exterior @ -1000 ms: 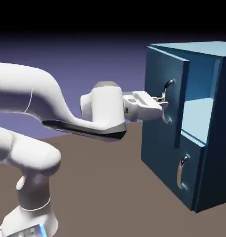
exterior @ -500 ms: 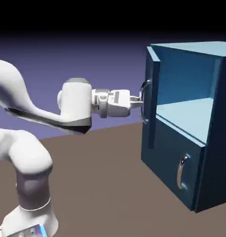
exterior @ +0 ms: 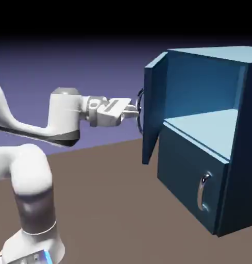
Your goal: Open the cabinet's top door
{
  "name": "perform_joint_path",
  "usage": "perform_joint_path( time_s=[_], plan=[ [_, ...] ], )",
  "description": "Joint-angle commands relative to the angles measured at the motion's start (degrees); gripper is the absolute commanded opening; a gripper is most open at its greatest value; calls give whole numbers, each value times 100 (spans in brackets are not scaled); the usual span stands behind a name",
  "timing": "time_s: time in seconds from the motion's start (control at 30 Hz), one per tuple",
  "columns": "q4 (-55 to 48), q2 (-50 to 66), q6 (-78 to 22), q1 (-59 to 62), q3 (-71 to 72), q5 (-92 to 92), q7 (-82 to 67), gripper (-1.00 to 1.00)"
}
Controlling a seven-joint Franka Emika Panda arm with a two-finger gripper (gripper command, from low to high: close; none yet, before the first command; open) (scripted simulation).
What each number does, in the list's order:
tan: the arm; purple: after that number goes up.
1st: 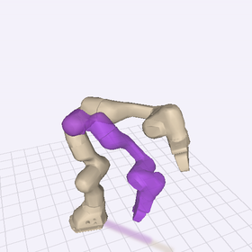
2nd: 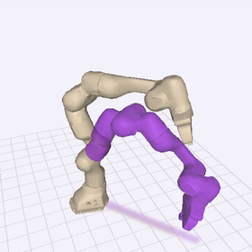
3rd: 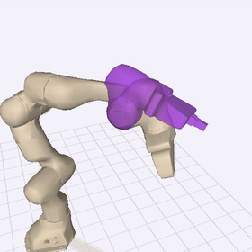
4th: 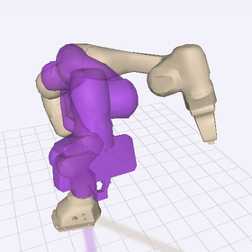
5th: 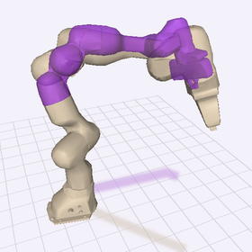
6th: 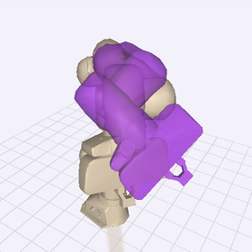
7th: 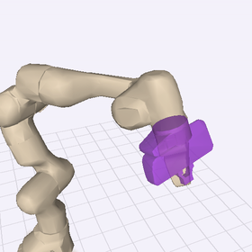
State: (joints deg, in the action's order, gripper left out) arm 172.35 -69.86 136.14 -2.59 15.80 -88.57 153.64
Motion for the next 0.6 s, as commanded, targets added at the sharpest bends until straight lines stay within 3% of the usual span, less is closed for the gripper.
perform_joint_path(
  time_s=[0.0, 0.27, 0.57],
  plan=[
    [14, -47, -162, -76, 149, 265, -98, -100],
    [-240, -7, -1763, -649, 1596, 2254, -557, -100],
    [-1496, 842, -3808, -311, 3464, 4073, -543, -100]
  ],
)
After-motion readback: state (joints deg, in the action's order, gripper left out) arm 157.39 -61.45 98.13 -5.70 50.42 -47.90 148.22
